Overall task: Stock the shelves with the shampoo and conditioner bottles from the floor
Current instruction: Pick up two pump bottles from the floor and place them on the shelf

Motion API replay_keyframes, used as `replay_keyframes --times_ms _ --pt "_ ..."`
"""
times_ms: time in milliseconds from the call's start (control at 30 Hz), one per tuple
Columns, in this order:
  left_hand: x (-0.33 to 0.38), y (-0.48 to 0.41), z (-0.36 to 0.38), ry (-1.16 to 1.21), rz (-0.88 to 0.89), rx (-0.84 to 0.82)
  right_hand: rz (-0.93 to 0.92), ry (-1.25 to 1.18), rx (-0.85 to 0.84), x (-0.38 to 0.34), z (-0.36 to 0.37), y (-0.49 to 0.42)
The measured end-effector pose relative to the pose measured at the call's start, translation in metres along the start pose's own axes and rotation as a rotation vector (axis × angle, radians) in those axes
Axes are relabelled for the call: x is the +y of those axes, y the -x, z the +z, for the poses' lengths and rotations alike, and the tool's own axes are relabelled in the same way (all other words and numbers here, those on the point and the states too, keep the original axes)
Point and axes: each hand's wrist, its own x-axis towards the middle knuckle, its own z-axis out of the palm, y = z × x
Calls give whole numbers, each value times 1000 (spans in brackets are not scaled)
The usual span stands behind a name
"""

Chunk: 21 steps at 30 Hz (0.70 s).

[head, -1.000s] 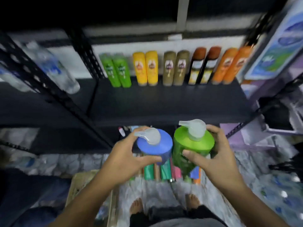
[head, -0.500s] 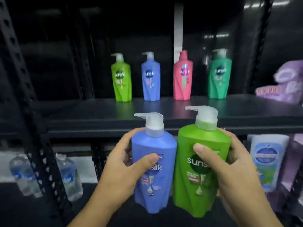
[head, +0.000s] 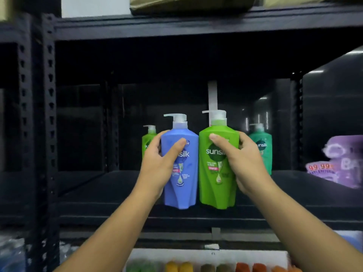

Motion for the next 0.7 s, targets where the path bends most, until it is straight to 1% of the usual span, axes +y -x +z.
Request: replay_keyframes --times_ms 167,300,367,467,533,600,700 --pt "-22 -20 -1 -21 -42 19 33 36 -20 26 1 -24" --pt "-35 -30 -4 -66 -69 9 45 152 -89 38 -1 -33" --pt "-38 -28 -7 -135 -47 -38 77 243 -185 36 -7 -32" --pt "-47 -14 -16 -223 -8 -186 143 424 -377 40 -25 -20" --pt "-57 -6 -23 -272 -9 -264 197 496 -462 49 -37 -10" --pt "-65 -4 -28 -304 -20 -305 215 528 -480 59 -43 -5" --pt "-70 -11 -28 -338 -33 -330 179 537 -444 66 -48 -6"
